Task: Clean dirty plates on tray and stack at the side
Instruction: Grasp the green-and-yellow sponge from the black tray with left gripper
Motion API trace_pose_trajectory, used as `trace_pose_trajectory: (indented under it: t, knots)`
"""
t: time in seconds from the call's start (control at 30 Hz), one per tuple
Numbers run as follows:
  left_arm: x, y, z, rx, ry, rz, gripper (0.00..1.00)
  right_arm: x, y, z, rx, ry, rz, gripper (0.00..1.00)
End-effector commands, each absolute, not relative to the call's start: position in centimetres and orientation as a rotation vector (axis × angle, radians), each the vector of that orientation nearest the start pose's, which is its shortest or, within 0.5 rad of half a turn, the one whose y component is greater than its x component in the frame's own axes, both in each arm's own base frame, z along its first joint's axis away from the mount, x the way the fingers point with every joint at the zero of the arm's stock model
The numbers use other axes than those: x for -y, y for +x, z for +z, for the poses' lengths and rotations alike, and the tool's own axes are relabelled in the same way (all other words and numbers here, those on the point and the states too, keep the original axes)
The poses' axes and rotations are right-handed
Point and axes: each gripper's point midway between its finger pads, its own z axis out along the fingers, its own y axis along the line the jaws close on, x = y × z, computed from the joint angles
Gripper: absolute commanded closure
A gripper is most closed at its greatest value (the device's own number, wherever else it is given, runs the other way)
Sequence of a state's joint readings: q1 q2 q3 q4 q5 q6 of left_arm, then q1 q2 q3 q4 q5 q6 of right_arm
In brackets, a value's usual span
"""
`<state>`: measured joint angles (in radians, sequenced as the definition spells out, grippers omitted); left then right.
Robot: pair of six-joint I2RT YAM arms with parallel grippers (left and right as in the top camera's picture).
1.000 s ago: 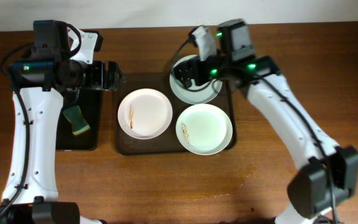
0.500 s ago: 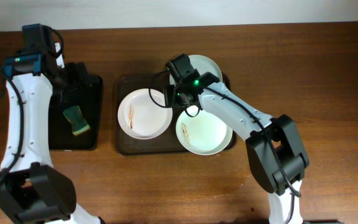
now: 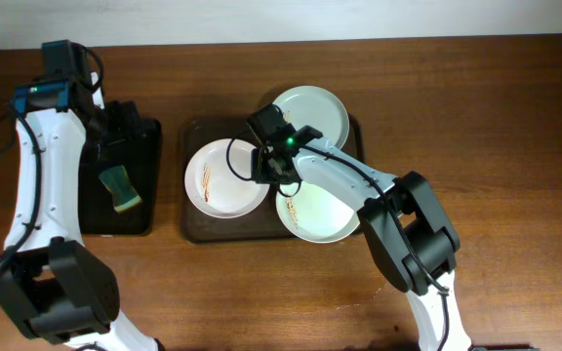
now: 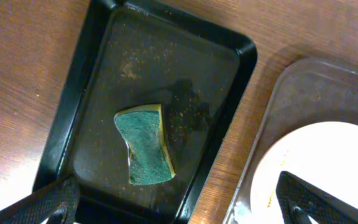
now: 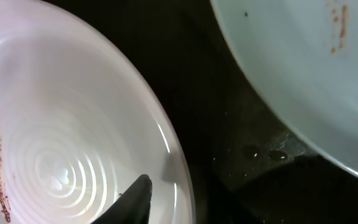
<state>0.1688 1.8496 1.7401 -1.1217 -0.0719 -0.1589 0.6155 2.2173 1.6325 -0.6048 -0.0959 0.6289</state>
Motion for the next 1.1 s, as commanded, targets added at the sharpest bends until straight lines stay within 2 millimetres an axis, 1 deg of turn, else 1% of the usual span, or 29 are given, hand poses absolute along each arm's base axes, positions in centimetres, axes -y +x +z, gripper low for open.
trace_pose_trajectory:
  t: [0.0,0.03,0.1,0.13,0.17,0.2,0.23,0.3,0.33,0.4,0.43,0.47,0.53,0.63,0.7,0.9,0.93,0.97,1.0,1.07]
  knots:
    - [-8.7,41.5,14.7,-2.828,-0.509,0.120,0.01,-31.4,40.2,0.7,-2.866,-0.003,0.445,0.76]
    - [-8.6,41.4,14.2,-2.846,-0.510,0.109,0.01,-31.5,40.2,0.6,-2.868,-0.006,0.444,0.80]
    - [-7.8,41.4,13.6,-2.867,-0.505,0.049,0.02,-31.6,40.0,0.2,-2.875,-0.013,0.441,0.83]
    - [-7.8,41.2,13.6,-2.873,-0.506,0.048,0.07,-31.6,40.0,0.2,-2.874,-0.012,0.440,0.91]
    - [-7.8,41.1,13.6,-2.881,-0.507,0.049,0.16,-31.6,40.0,0.2,-2.872,-0.012,0.442,0.96]
    - [-7.7,40.9,13.5,-2.890,-0.509,0.050,0.23,-31.7,40.1,0.2,-2.872,-0.012,0.442,0.96]
    - [-7.8,40.9,13.3,-2.894,-0.510,0.050,0.23,-31.7,40.1,0.2,-2.872,-0.012,0.442,0.96]
    - [-8.1,40.9,12.4,-2.914,-0.524,0.051,0.23,-31.7,40.1,0.2,-2.872,-0.012,0.442,0.96]
    - [-8.5,40.8,11.6,-2.928,-0.559,0.054,0.23,-31.7,40.1,0.2,-2.872,-0.013,0.442,0.96]
    - [-10.1,40.4,9.6,-2.949,-0.697,0.057,0.24,-31.7,40.1,0.2,-2.872,-0.013,0.442,0.96]
    - [-10.8,40.1,8.8,-2.958,-0.751,0.058,0.31,-31.7,40.1,0.2,-2.871,-0.013,0.442,0.96]
    - [-11.9,39.8,7.5,-2.971,-0.819,0.058,0.39,-31.7,40.1,0.2,-2.868,-0.013,0.444,0.96]
    - [-12.4,39.8,6.2,-2.988,-0.843,0.051,0.45,-31.8,40.2,0.3,-2.864,-0.013,0.447,0.96]
    - [-11.4,39.8,3.9,-3.039,-0.854,-0.029,0.55,-31.8,40.3,0.3,-2.860,-0.013,0.446,0.96]
    - [-11.0,38.8,2.0,-3.098,-0.898,-0.037,0.59,-31.8,40.3,0.3,-2.860,-0.013,0.445,0.96]
    - [-10.7,37.8,-0.1,-3.129,-0.906,-0.037,0.65,-31.7,40.4,0.3,-2.855,-0.012,0.443,0.96]
    - [-10.8,37.8,-0.5,-3.124,-0.905,-0.032,0.75,-31.7,40.4,0.3,-2.855,-0.012,0.443,0.96]
    - [-10.9,38.0,-0.7,-3.113,-0.901,-0.031,0.93,-31.7,40.4,0.3,-2.856,-0.013,0.443,0.96]
    - [-10.9,38.2,-0.7,-3.106,-0.899,-0.032,0.99,-31.7,40.4,0.3,-2.856,-0.012,0.444,0.96]
    - [-11.0,39.0,-0.2,-3.081,-0.888,-0.044,0.99,-31.8,40.4,0.3,-2.855,-0.012,0.444,0.96]
